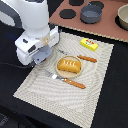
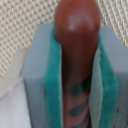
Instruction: Interact with the objects in diverse but meaningful ways.
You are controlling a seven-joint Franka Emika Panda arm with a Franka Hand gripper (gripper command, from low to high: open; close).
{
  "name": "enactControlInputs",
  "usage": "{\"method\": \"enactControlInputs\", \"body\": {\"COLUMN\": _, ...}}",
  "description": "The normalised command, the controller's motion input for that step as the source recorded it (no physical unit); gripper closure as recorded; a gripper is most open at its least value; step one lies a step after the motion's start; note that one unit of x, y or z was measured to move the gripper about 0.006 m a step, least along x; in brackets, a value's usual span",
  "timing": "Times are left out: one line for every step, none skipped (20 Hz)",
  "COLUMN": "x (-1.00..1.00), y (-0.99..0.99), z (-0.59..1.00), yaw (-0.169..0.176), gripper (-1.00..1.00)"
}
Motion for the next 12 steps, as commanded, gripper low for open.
{"method": "enactControlInputs", "body": {"x": -0.29, "y": -0.21, "z": 1.0, "yaw": 0.0, "gripper": 1.0}}
{"method": "enactControlInputs", "body": {"x": -0.17, "y": -0.42, "z": 1.0, "yaw": 0.0, "gripper": 1.0}}
{"method": "enactControlInputs", "body": {"x": -0.02, "y": -0.57, "z": 1.0, "yaw": 0.0, "gripper": 1.0}}
{"method": "enactControlInputs", "body": {"x": 0.02, "y": -0.71, "z": 1.0, "yaw": -0.014, "gripper": 1.0}}
{"method": "enactControlInputs", "body": {"x": 0.19, "y": -0.77, "z": 1.0, "yaw": -0.029, "gripper": 1.0}}
{"method": "enactControlInputs", "body": {"x": 0.31, "y": -0.8, "z": 1.0, "yaw": -0.04, "gripper": 1.0}}
{"method": "enactControlInputs", "body": {"x": 0.36, "y": -0.69, "z": 1.0, "yaw": -0.056, "gripper": 1.0}}
{"method": "enactControlInputs", "body": {"x": 0.38, "y": -0.65, "z": 1.0, "yaw": -0.065, "gripper": 1.0}}
{"method": "enactControlInputs", "body": {"x": 0.39, "y": -0.65, "z": 1.0, "yaw": -0.063, "gripper": 1.0}}
{"method": "enactControlInputs", "body": {"x": 0.38, "y": -0.66, "z": 0.99, "yaw": -0.06, "gripper": 1.0}}
{"method": "enactControlInputs", "body": {"x": 0.39, "y": -0.67, "z": 0.98, "yaw": -0.052, "gripper": 1.0}}
{"method": "enactControlInputs", "body": {"x": 0.42, "y": -0.68, "z": 0.94, "yaw": -0.049, "gripper": 1.0}}
